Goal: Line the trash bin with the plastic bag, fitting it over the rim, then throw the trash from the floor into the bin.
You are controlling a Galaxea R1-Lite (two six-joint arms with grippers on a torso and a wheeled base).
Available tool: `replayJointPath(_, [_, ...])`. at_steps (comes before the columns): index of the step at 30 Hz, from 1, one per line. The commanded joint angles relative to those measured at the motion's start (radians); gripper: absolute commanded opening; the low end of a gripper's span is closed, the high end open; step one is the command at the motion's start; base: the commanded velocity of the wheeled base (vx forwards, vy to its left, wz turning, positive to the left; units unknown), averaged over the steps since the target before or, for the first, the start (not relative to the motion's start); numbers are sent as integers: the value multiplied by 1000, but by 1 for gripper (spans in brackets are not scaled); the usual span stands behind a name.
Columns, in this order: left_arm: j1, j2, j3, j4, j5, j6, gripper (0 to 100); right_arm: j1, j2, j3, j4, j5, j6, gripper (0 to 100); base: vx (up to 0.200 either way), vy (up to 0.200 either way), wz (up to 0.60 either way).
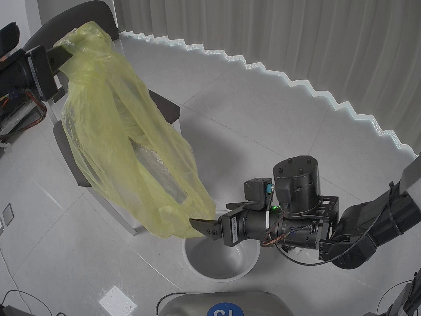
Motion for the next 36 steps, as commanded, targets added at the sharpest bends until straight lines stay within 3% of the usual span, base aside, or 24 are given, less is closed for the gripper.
replayJointPath(1, [1, 3, 0, 0, 0, 0, 0, 9, 23, -12, 0, 0, 2, 100, 0, 0, 0])
replayJointPath(27, [2, 5, 0, -2, -6, 0, 0, 29, 52, -6, -42, -15, 27, 100, 0, 0, 0])
replayJointPath(28, [2, 5, 0, -2, -6, 0, 0, 29, 52, -6, -42, -15, 25, 0, 0, 0, 0])
replayJointPath(36, [2, 6, -2, -2, -6, 0, 0, 29, 49, -5, -40, -15, 27, 0, 0, 0, 0])
